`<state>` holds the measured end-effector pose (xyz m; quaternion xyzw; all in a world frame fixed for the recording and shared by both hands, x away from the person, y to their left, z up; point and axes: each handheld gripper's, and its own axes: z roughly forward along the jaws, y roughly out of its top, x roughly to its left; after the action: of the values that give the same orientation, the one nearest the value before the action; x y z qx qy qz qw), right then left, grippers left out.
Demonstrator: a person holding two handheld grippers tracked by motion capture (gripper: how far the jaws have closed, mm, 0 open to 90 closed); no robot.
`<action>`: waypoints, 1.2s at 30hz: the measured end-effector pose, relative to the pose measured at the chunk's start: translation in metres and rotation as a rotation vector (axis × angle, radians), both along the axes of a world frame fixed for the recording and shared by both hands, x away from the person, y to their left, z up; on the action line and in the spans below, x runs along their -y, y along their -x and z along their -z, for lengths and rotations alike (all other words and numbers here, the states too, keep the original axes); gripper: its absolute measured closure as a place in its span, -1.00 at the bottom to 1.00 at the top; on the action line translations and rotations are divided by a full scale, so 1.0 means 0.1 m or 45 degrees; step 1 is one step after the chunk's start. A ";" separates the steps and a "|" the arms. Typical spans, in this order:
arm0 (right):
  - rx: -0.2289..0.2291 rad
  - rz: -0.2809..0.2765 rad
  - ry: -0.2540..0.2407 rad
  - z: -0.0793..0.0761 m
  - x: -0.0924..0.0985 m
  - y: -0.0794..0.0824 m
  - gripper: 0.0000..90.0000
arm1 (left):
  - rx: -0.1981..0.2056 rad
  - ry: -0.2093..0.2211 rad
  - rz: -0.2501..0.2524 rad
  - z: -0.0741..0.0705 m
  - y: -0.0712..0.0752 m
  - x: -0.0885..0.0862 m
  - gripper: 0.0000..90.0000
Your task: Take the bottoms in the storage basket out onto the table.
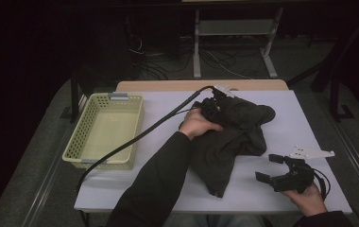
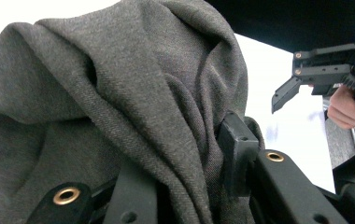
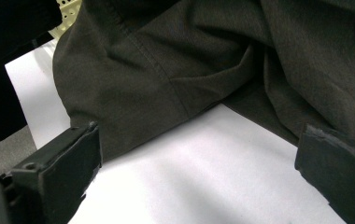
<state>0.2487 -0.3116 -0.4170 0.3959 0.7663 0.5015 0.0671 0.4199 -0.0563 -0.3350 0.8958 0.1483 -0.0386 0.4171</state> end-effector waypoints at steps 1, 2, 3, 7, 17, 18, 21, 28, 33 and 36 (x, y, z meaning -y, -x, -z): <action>-0.004 0.002 -0.005 0.00 0.00 0.00 -0.99 | 0.005 -0.003 0.000 0.01 0.01 0.01 0.51; -0.003 0.001 -0.006 0.00 0.00 0.00 -0.99 | 0.007 -0.004 -0.002 0.03 0.02 0.02 0.50; -0.001 0.000 -0.005 0.00 0.00 0.00 -0.99 | 0.014 -0.011 0.006 0.04 0.02 0.02 0.48; 0.001 -0.003 -0.003 0.00 0.00 0.00 -0.99 | 0.028 -0.029 -0.003 0.07 0.05 0.05 0.35; 0.001 -0.002 -0.001 0.00 0.01 0.00 -0.99 | -0.052 0.028 -0.076 0.06 0.04 -0.01 -0.13; 0.000 -0.004 -0.001 0.00 0.01 0.00 -0.99 | -0.071 0.037 -0.082 0.06 0.04 -0.03 -0.15; 0.003 -0.001 -0.004 0.00 0.00 0.00 -0.99 | -0.095 0.039 -0.084 0.05 0.02 -0.05 -0.37; -0.001 -0.002 0.001 0.00 0.00 0.01 -0.99 | -0.101 0.037 -0.113 -0.02 0.04 -0.11 -0.74; 0.001 0.000 -0.003 -0.01 0.01 0.01 -0.99 | -0.108 0.035 -0.142 -0.05 0.07 -0.17 -1.00; 0.002 0.006 -0.011 -0.01 0.01 0.01 -0.99 | -0.089 0.036 -0.162 -0.09 0.09 -0.24 -1.00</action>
<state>0.2475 -0.3127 -0.4163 0.3974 0.7633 0.5049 0.0672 0.4104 -0.0323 -0.3259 0.8768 0.2187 -0.0453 0.4258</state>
